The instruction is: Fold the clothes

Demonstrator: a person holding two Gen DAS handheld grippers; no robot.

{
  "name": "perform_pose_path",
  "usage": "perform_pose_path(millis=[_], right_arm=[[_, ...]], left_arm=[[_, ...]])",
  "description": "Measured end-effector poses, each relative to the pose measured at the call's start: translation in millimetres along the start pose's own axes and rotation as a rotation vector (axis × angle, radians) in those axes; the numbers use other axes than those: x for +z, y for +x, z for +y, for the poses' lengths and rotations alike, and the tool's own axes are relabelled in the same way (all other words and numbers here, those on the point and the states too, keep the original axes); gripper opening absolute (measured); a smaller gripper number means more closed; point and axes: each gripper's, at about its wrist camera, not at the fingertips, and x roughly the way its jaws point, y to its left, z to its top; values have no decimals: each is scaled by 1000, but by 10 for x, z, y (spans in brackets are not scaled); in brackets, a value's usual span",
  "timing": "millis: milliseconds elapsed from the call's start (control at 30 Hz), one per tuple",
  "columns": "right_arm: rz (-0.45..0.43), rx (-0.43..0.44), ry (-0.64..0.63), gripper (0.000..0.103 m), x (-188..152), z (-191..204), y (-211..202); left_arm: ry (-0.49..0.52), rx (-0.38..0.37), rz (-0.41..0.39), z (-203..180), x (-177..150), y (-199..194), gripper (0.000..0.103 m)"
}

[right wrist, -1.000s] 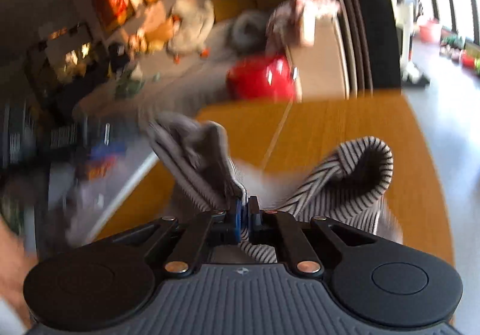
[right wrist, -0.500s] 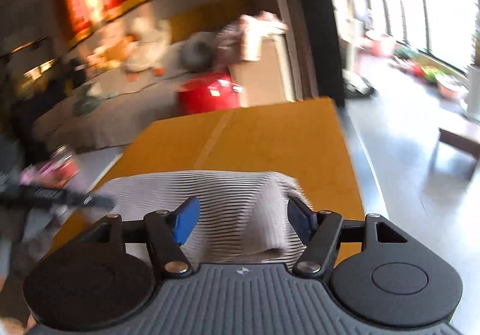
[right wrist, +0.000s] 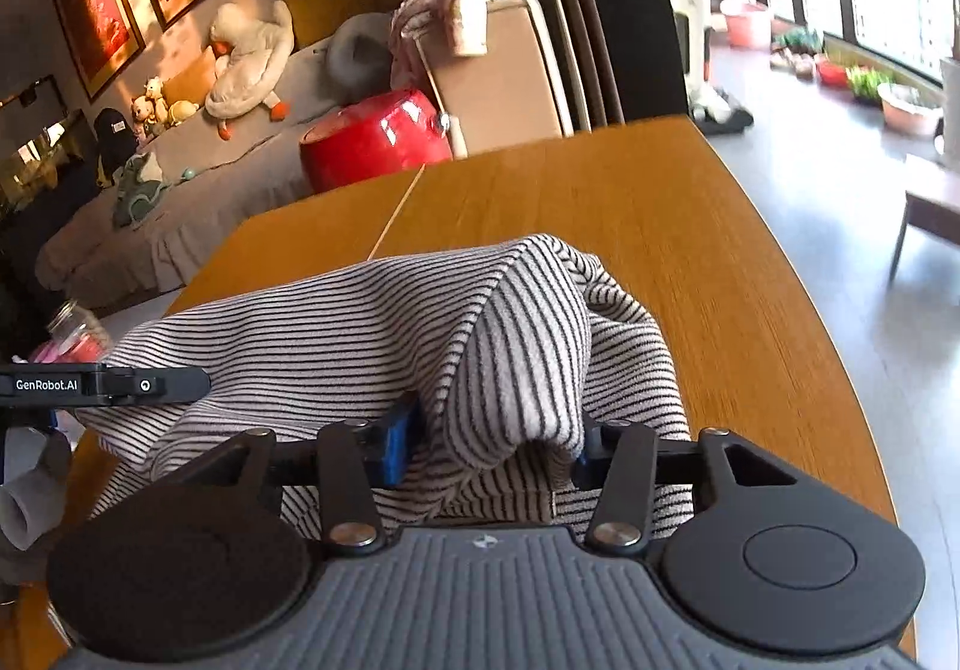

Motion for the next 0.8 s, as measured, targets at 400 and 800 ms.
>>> perform_pose_path(millis=[400, 800], right_arm=[[-103, 107, -8, 22, 227, 94, -549], [-1, -3, -5, 55, -217, -125, -598]], left_arm=[[78, -60, -64, -208, -109, -644, 46], [70, 13, 23, -166, -507, -725, 69]])
